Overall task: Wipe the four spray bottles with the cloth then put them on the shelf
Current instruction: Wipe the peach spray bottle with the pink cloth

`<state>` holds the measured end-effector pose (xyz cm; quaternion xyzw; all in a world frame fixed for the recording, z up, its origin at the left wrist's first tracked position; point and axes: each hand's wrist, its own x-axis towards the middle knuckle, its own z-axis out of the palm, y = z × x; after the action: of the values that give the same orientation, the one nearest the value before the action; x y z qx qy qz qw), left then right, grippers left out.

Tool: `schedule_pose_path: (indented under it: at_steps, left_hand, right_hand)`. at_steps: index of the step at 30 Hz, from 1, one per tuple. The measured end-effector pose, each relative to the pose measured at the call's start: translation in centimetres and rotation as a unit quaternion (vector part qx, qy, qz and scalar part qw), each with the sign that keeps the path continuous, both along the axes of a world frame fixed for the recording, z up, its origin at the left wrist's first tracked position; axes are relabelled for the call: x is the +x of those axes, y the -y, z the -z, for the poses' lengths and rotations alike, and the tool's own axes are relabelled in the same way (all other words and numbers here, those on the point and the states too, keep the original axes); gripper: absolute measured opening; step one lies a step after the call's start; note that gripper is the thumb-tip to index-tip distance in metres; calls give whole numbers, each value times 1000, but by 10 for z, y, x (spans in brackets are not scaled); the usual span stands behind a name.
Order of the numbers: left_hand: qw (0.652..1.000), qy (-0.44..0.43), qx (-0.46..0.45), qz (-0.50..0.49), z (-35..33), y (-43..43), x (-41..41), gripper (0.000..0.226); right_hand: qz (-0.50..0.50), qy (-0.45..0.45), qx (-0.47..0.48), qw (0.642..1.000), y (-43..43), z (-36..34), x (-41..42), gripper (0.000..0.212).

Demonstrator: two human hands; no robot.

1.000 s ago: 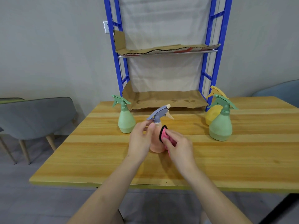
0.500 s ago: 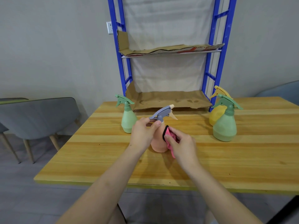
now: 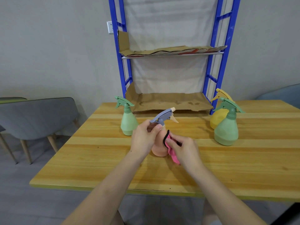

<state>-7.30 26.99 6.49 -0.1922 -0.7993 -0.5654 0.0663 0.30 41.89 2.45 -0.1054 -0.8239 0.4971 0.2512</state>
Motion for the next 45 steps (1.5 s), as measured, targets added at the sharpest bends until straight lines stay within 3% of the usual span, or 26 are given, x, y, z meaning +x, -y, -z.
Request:
schedule_pose_path:
  at_steps: [6, 12, 15, 22, 27, 34, 40, 45]
  left_hand:
    - [1000, 14, 17, 12, 1, 0, 1, 11]
    - [999, 21, 33, 10, 1, 0, 1, 11]
    - [999, 26, 44, 12, 2, 0, 3, 11]
    - [999, 2, 37, 29, 1, -2, 8, 24]
    - [999, -7, 39, 19, 4, -2, 3, 22]
    - [999, -25, 36, -1, 10, -5, 7, 17]
    - [999, -22, 35, 22, 8, -8, 9, 17]
    - [996, -68, -38, -32, 11, -8, 4, 19]
  right_hand:
    - [14, -38, -11, 999, 17, -9, -11, 35]
    - [5, 33, 40, 999, 4, 3, 1, 46]
    - [19, 27, 86, 996, 6, 4, 10, 48]
    - [30, -22, 94, 995, 18, -21, -6, 21]
    - [19, 15, 119, 993, 7, -5, 3, 48]
    - [17, 37, 159, 986, 4, 2, 16, 51]
    - [26, -48, 137, 989, 17, -20, 5, 41]
    - [14, 34, 198, 979, -2, 4, 15, 44]
